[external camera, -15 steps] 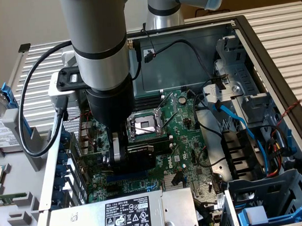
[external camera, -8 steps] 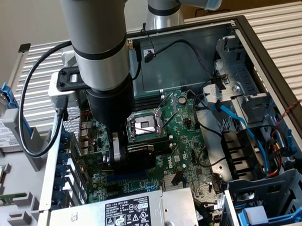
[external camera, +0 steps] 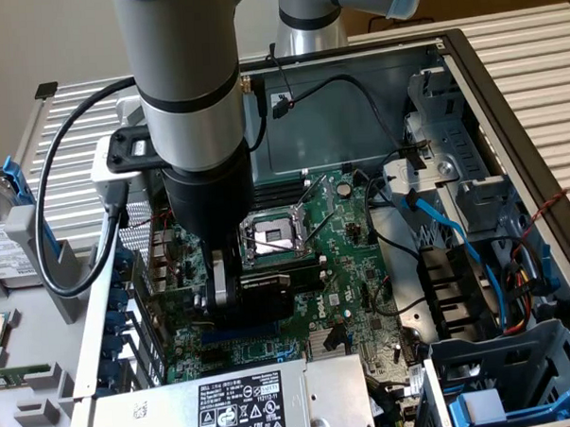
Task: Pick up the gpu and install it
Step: 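Insert the gpu into the slot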
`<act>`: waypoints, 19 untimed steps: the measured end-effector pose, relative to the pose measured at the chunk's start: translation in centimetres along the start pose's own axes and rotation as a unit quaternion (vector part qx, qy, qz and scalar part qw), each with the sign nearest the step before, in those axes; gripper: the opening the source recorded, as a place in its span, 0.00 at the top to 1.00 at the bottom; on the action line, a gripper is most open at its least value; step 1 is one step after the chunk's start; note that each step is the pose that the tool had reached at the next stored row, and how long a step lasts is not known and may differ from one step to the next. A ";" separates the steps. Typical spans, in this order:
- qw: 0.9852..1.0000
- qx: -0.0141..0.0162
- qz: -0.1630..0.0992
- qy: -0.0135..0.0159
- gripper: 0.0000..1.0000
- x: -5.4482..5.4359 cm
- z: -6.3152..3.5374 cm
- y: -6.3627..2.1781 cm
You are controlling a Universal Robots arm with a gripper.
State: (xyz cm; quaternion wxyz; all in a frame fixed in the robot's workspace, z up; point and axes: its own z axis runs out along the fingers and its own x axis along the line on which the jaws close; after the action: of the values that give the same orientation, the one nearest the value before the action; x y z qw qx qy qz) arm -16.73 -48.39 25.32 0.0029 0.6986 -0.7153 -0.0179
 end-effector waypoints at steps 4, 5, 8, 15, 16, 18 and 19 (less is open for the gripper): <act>1.000 0.000 0.000 0.000 0.73 0.0 0.00 0.00; 1.000 0.000 0.000 0.000 0.73 0.0 0.00 0.00; 1.000 0.000 0.000 0.000 0.73 0.1 0.00 0.00; 1.000 0.000 0.000 0.000 0.73 0.2 -0.01 0.00; 1.000 0.000 0.000 0.000 0.73 0.2 -0.01 0.00; 1.000 0.000 0.000 0.000 0.73 0.2 0.00 0.00; 1.000 0.000 0.000 -0.001 0.73 0.2 0.01 0.00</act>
State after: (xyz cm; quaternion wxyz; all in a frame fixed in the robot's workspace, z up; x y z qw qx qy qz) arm -16.74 -48.60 25.30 0.0023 0.6986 -0.7153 -0.0181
